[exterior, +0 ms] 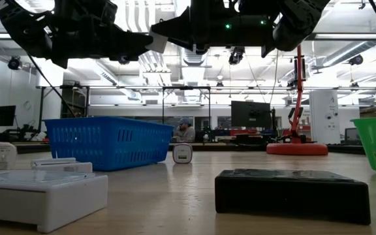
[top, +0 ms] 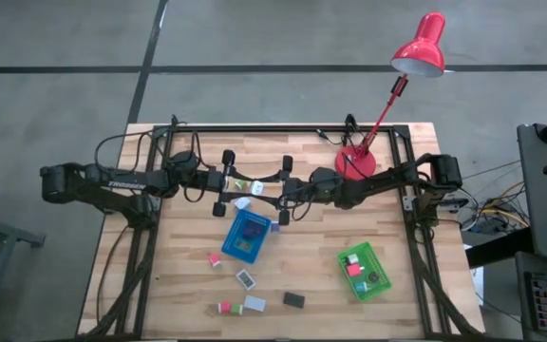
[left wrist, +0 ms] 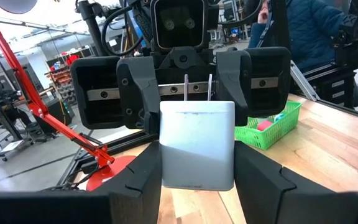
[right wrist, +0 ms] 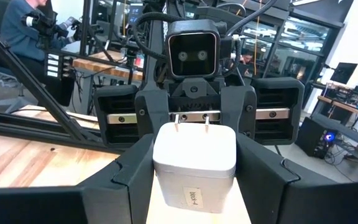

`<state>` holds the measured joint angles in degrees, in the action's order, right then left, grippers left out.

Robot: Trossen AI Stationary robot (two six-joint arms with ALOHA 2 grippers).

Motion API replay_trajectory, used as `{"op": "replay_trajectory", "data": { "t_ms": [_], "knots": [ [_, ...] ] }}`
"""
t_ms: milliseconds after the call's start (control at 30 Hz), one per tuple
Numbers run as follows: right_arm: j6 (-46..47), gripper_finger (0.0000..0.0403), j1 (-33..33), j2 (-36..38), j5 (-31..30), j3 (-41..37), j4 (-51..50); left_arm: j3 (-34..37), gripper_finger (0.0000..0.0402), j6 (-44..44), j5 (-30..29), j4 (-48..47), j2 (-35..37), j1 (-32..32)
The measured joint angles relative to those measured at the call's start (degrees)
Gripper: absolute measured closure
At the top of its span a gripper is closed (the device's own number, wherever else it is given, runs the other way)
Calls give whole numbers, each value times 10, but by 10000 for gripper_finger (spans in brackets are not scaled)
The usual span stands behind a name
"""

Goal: Pick & Place Office items
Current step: Put the top white charger adapter into the green bin

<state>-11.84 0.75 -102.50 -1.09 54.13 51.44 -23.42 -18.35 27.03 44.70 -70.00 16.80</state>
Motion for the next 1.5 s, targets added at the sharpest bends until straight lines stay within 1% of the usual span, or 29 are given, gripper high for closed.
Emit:
{"op": "replay_trajectory", "data": {
  "t_ms": [267,333,400,467,533,600,867,967,1067,1200,1333,1500],
  "knots": [
    [1,226,0,-1,0,-1,-7,0,241,8,-2,-30,1,0],
    [-3,226,0,-2,8,-1,-7,-1,195,25,1,-33,1,-1],
    [-10,226,-1,-2,14,-1,-6,-2,132,43,5,-40,1,-1],
    [-10,226,-2,-2,16,-1,-3,-5,81,61,4,-40,1,-1],
    [-10,226,-1,-2,15,-1,-2,-10,47,65,0,-52,2,0],
    [-10,226,-1,-2,11,-1,-3,-18,31,66,0,-87,6,0],
    [-7,226,-1,-1,7,0,-5,-61,26,47,0,-298,39,0],
    [-6,226,0,-1,6,0,-16,-68,25,39,-1,-359,56,0],
    [-3,226,0,0,5,0,-32,-70,25,37,-5,-383,69,0],
    [4,226,0,7,2,0,-71,-66,24,36,-33,-394,81,0],
    [17,226,-2,28,2,0,-129,-66,24,36,-58,-418,82,0],
    [39,226,-10,55,-1,0,-215,-66,24,36,-69,-427,81,1]
  ]
}}
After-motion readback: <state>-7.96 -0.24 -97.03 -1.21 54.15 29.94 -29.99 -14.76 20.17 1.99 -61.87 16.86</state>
